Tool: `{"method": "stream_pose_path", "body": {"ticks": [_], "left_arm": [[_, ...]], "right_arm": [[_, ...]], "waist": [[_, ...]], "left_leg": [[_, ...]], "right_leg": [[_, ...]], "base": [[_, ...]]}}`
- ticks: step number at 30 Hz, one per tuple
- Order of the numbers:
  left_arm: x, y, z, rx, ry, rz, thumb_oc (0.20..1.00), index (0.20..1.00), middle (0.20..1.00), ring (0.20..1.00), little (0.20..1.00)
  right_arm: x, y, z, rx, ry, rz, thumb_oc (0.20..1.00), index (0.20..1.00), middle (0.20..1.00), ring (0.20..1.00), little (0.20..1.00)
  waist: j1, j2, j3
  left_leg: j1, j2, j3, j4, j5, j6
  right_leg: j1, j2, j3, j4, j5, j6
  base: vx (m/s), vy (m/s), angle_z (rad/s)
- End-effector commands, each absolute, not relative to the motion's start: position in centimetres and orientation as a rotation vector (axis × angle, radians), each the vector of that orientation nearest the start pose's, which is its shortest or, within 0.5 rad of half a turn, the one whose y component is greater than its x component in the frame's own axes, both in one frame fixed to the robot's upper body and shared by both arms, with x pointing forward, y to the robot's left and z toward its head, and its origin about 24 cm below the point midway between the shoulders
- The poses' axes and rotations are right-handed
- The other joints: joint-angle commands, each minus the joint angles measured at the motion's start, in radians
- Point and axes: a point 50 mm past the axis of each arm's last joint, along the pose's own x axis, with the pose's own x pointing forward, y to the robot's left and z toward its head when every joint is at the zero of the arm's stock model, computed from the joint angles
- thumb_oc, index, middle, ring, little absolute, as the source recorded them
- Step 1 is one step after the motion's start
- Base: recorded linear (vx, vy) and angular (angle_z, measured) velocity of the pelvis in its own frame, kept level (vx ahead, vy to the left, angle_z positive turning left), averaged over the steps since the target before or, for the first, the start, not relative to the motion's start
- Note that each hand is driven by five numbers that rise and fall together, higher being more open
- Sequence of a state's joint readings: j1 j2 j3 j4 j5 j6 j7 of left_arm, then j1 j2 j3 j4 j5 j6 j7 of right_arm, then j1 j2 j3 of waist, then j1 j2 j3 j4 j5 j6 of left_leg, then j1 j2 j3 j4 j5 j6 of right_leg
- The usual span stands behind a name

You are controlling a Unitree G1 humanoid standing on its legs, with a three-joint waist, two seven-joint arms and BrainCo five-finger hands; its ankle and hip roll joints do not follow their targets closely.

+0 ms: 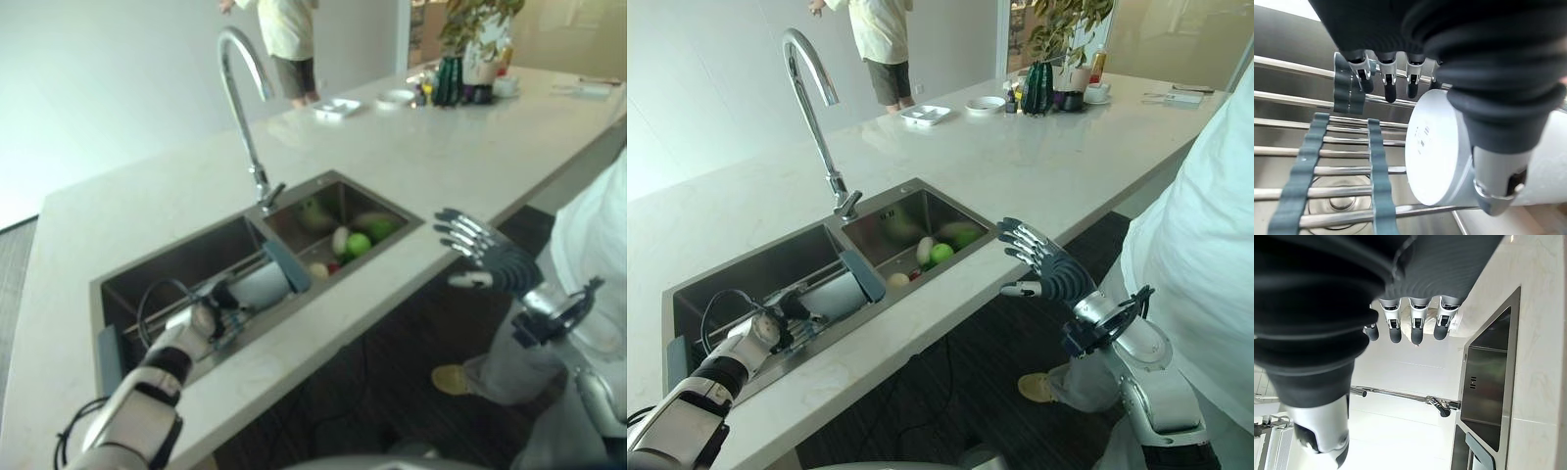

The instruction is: Place the dishes in the dishwasher.

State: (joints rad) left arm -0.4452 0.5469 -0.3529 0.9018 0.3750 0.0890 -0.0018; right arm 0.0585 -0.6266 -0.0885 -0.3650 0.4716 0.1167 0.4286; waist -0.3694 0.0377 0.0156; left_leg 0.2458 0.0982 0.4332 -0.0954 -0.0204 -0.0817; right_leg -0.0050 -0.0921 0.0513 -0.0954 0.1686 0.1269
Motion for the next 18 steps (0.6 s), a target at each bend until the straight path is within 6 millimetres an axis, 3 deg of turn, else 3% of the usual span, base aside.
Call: {"method": "stream_pose_path", "body": {"ticks": [1, 6, 10, 12, 13, 15, 16, 17, 18], "left_arm": [[33.1, 29.1, 4.4, 1.191, 0.411, 0.026, 1.0, 1.0, 1.0, 1.0, 1.0], [33.1, 29.0, 4.2, 1.193, 0.424, 0.012, 1.0, 1.0, 1.0, 1.0, 1.0], [32.6, 28.8, 2.8, 1.206, 0.492, -0.043, 1.0, 1.0, 1.0, 1.0, 1.0], [32.3, 28.9, 2.0, 1.215, 0.556, -0.097, 0.853, 0.853, 0.853, 0.853, 0.853], [32.2, 28.9, 1.9, 1.215, 0.572, -0.112, 0.661, 0.661, 0.661, 0.661, 0.661], [32.0, 29.1, 1.4, 1.218, 0.625, -0.145, 0.438, 0.438, 0.438, 0.438, 0.438], [31.8, 29.2, 1.1, 1.216, 0.657, -0.161, 0.291, 0.291, 0.291, 0.291, 0.291], [31.6, 29.4, 0.8, 1.213, 0.69, -0.179, 0.2, 0.2, 0.2, 0.2, 0.2], [31.2, 29.5, 0.2, 1.214, 0.738, -0.203, 0.2, 0.2, 0.2, 0.2, 0.2]], "right_arm": [[22.9, -20.8, 16.1, -0.226, -0.294, 0.531, 1.0, 1.0, 1.0, 1.0, 1.0], [22.9, -20.9, 16.0, -0.229, -0.286, 0.527, 1.0, 1.0, 1.0, 1.0, 1.0], [22.8, -20.8, 16.0, -0.23, -0.282, 0.538, 1.0, 1.0, 1.0, 1.0, 1.0], [22.8, -20.7, 16.0, -0.236, -0.272, 0.548, 1.0, 1.0, 1.0, 1.0, 1.0], [22.8, -20.7, 16.0, -0.238, -0.27, 0.552, 1.0, 1.0, 1.0, 1.0, 1.0], [22.8, -20.7, 16.0, -0.241, -0.265, 0.559, 1.0, 1.0, 1.0, 1.0, 1.0], [22.8, -20.7, 16.0, -0.243, -0.262, 0.563, 1.0, 1.0, 1.0, 1.0, 1.0], [22.8, -20.7, 16.0, -0.245, -0.259, 0.566, 1.0, 1.0, 1.0, 1.0, 1.0], [22.8, -20.6, 16.0, -0.248, -0.256, 0.571, 1.0, 1.0, 1.0, 1.0, 1.0]], "waist": [[0.001, 0.0, 0.014], [-0.003, 0.002, 0.011], [-0.01, 0.003, 0.011], [-0.019, 0.005, 0.01], [-0.022, 0.006, 0.011], [-0.028, 0.008, 0.01], [-0.033, 0.009, 0.013], [-0.036, 0.01, 0.012], [-0.042, 0.011, 0.013]], "left_leg": [[0.001, 0.014, -0.026, 0.008, -0.035, 0.029], [0.002, 0.012, -0.024, 0.008, -0.036, 0.031], [0.003, 0.009, -0.024, 0.008, -0.038, 0.033], [0.005, 0.008, -0.019, 0.008, -0.039, 0.034], [0.006, 0.008, -0.018, 0.008, -0.04, 0.034], [0.008, 0.008, -0.013, 0.008, -0.04, 0.034], [0.015, 0.005, -0.012, 0.008, -0.048, 0.036], [0.016, 0.005, -0.01, 0.008, -0.049, 0.036], [0.017, 0.004, -0.007, 0.008, -0.049, 0.037]], "right_leg": [[0.088, -0.031, 0.026, 0.008, -0.088, 0.066], [0.086, -0.031, 0.029, 0.008, -0.086, 0.067], [0.083, -0.03, 0.036, 0.008, -0.084, 0.067], [0.083, -0.029, 0.043, 0.008, -0.084, 0.067], [0.083, -0.028, 0.045, 0.008, -0.084, 0.067], [0.082, -0.028, 0.048, 0.008, -0.083, 0.067], [0.089, -0.03, 0.048, 0.008, -0.09, 0.071], [0.088, -0.029, 0.049, 0.008, -0.09, 0.072], [0.087, -0.028, 0.053, 0.008, -0.09, 0.071]], "base": [[0.02, -0.001, -0.04], [0.03, -0.002, -0.04], [0.04, -0.005, -0.05], [0.07, 0.004, -0.03], [0.03, 0.0, -0.03], [0.05, 0.009, -0.01], [0.06, 0.018, -0.04], [0.05, 0.021, -0.08], [0.03, 0.004, -0.08]]}}
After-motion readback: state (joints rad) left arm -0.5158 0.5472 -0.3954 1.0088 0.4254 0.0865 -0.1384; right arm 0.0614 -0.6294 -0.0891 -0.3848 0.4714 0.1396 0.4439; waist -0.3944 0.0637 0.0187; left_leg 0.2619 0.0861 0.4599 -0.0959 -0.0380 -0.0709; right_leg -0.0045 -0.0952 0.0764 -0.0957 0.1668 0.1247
